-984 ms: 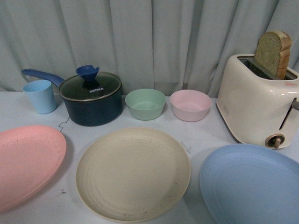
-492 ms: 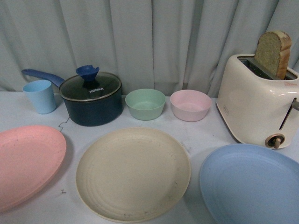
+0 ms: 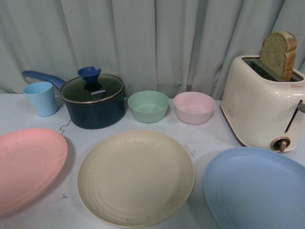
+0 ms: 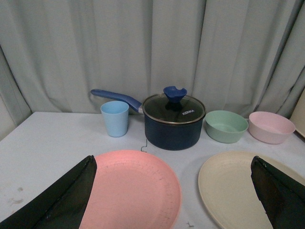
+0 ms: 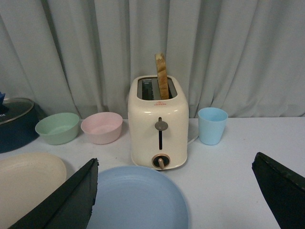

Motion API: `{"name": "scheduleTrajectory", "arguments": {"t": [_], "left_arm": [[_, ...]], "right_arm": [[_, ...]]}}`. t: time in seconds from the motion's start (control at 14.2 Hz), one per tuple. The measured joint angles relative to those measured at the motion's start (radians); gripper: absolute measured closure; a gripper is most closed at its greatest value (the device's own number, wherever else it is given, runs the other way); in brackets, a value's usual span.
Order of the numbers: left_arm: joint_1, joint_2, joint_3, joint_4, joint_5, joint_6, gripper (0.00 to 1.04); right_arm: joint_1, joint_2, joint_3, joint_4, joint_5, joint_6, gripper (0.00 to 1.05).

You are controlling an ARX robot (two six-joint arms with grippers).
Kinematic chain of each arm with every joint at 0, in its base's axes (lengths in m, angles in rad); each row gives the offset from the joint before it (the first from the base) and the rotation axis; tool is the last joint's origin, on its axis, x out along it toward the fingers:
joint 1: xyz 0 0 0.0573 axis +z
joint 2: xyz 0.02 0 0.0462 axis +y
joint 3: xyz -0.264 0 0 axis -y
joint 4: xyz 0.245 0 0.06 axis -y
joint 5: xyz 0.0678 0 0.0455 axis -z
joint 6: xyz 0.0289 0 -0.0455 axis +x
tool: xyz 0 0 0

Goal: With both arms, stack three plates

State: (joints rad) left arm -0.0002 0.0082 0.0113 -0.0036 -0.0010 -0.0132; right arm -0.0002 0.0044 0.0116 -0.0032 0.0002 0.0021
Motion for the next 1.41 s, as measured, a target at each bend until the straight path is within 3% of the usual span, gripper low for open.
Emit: {"name": "scheduleTrajectory", "arguments": {"t": [1.41], "left_arm": [[0.000, 0.000, 0.000, 0.000, 0.000, 0.000, 0.07]], "right_arm": [[0.000, 0.000, 0.000, 0.000, 0.000, 0.000, 0.06]]}}
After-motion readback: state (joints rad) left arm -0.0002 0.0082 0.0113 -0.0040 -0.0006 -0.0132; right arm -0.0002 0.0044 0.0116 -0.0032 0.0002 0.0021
